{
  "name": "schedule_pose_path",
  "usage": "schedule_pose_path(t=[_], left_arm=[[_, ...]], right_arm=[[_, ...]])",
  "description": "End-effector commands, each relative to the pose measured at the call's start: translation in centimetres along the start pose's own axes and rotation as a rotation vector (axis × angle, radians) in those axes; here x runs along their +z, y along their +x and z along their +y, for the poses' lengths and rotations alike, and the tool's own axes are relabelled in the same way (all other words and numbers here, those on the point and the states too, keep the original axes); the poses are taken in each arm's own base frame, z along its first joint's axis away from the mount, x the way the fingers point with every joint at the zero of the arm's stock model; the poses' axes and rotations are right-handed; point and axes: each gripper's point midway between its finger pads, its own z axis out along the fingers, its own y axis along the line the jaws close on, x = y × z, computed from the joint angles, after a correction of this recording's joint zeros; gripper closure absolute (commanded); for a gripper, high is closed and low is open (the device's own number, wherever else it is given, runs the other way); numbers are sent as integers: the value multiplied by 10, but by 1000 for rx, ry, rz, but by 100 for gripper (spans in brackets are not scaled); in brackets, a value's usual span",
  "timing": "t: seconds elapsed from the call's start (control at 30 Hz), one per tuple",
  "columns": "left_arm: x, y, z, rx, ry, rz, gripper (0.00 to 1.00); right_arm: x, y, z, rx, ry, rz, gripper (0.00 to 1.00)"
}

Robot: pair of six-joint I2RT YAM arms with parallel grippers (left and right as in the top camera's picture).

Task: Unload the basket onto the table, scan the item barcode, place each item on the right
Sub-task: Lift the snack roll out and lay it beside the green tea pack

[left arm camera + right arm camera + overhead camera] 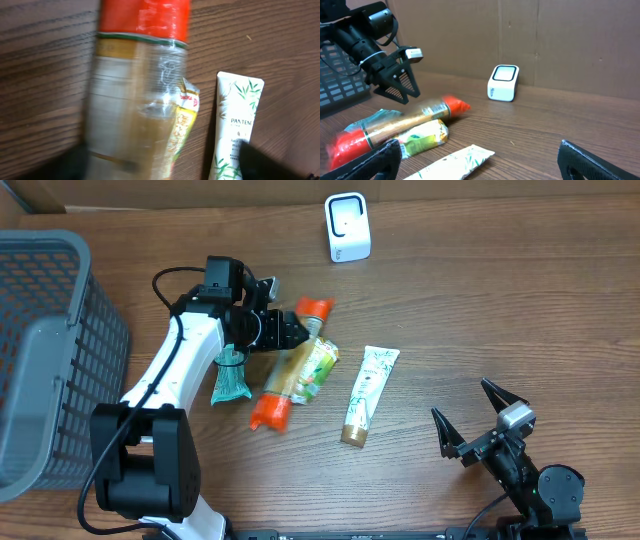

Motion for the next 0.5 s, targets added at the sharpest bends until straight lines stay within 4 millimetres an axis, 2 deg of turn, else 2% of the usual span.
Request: schedule_pose_path(t=[0.0, 0.27, 0.47], left_arm=[[-5, -6, -8, 4, 26, -18, 0], [-11, -8, -14, 18, 40, -37, 0], [-33, -14, -29, 59, 66, -91, 0]], right_arm=[[0, 3, 2, 4, -11, 1, 0], [0, 3, 2, 4, -11, 1, 0], [0, 3, 2, 4, -11, 1, 0]])
